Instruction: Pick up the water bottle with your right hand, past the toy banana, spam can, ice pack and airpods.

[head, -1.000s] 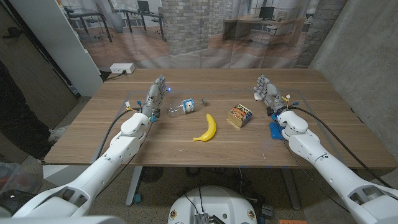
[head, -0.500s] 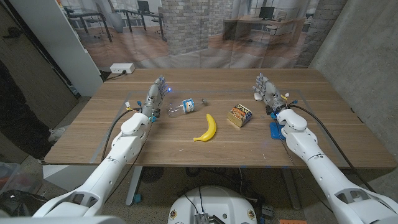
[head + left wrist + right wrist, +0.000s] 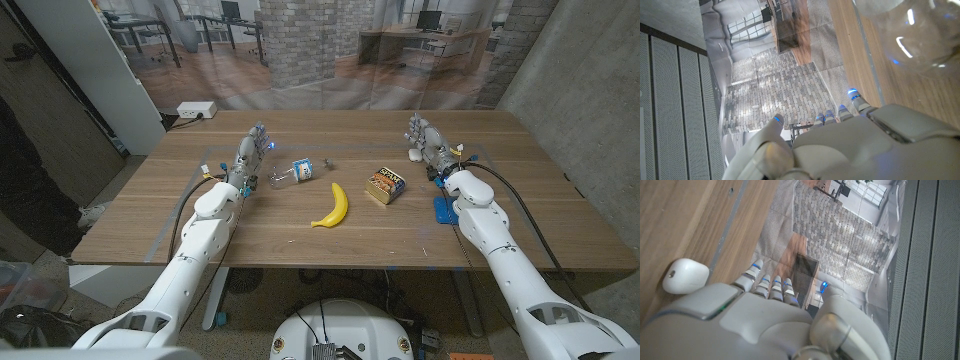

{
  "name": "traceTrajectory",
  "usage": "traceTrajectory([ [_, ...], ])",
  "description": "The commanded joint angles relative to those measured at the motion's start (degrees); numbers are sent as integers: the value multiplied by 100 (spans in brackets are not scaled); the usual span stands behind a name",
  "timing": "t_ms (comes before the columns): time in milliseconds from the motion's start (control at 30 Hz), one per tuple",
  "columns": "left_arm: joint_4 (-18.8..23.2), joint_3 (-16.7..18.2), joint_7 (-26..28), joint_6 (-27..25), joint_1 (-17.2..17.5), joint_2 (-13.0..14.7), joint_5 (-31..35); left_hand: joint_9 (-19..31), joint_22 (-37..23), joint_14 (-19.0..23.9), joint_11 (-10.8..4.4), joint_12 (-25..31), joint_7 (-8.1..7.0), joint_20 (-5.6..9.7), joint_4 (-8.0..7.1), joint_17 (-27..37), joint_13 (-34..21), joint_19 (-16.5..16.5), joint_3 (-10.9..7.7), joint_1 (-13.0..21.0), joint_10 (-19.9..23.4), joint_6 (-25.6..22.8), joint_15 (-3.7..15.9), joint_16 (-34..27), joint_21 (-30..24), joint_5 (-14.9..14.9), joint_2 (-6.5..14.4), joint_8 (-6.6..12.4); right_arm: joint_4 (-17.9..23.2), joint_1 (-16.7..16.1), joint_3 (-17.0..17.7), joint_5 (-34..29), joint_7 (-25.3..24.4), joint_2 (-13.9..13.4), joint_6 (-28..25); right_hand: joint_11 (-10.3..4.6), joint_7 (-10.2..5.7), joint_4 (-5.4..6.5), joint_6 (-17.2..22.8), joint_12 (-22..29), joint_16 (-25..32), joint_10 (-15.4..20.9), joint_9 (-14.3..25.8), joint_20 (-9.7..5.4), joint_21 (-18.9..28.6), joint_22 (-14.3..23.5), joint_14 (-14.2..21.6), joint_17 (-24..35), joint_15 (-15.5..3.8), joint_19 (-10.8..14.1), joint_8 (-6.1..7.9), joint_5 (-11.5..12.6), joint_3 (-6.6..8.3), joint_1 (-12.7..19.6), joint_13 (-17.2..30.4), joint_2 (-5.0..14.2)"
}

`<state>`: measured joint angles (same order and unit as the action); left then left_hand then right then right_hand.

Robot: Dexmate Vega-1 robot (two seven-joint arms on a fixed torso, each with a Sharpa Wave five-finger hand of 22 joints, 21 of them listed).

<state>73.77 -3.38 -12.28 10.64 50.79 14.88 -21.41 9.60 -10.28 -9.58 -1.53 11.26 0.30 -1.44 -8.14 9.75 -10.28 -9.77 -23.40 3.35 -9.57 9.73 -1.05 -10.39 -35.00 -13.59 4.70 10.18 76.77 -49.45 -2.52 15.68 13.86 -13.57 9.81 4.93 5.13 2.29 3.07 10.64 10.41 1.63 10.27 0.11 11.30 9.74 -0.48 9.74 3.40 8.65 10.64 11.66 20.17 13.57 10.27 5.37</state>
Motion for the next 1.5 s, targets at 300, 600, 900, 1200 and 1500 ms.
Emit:
traceTrajectory([
  [300, 7, 404, -242, -71, 29, -327, 322, 22, -17, -727, 22, 26, -33, -28, 23, 29, -27, -810, -22, 1, -527, 516, -28, -30, 30, -39, 181, 27, 197, 78, 209, -607, 347, 217, 106, 56, 67, -78, -5, 35, 23, 33, 21, 19, 9, 13, -2, 21, 54, 55, 27, 21, 28, 125, 19, 25],
  [600, 12, 454, -282, -66, 39, -362, 380, 23, -18, -719, 19, 29, -36, -31, 28, 29, -27, -806, -19, 3, -520, 503, -30, -31, 48, -37, 178, 28, 265, 142, 192, -745, 409, 207, 162, 55, 71, -129, 0, 34, 23, 38, 21, 17, 10, 13, 5, 21, 59, 68, 28, 16, 43, 173, 19, 31],
  [900, 64, 499, -283, -75, 82, -377, 402, 23, -19, -713, 24, 28, -34, -33, 31, 30, -28, -793, -15, 3, -521, 488, -38, -30, 62, -36, 175, 30, 353, 177, 152, -887, 444, 163, 203, 50, 75, -182, 4, 34, 22, 47, 20, 21, 8, 12, 9, 22, 64, 76, 29, 10, 59, 221, 19, 37],
  [1200, 84, 519, -304, -76, 96, -382, 404, 24, -19, -708, 19, 30, -35, -28, 34, 30, -28, -783, -11, 3, -515, 480, -30, -30, 78, -34, 172, 28, 450, 219, 94, -1028, 472, 107, 247, 47, 75, -233, 9, 32, 21, 50, 20, 21, 7, 12, 14, 22, 68, 84, 29, 4, 72, 266, 18, 37],
  [1500, 100, 535, -300, -64, 122, -381, 412, 24, -20, -709, 21, 30, -22, -30, 36, 30, -28, -776, -8, 2, -515, 472, -33, -28, 93, -33, 170, 28, 545, 241, 28, -1160, 484, 59, 304, 50, 73, -294, 14, 30, 22, 53, 19, 22, 3, 11, 22, 22, 69, 86, 30, -1, 89, 320, 18, 38],
])
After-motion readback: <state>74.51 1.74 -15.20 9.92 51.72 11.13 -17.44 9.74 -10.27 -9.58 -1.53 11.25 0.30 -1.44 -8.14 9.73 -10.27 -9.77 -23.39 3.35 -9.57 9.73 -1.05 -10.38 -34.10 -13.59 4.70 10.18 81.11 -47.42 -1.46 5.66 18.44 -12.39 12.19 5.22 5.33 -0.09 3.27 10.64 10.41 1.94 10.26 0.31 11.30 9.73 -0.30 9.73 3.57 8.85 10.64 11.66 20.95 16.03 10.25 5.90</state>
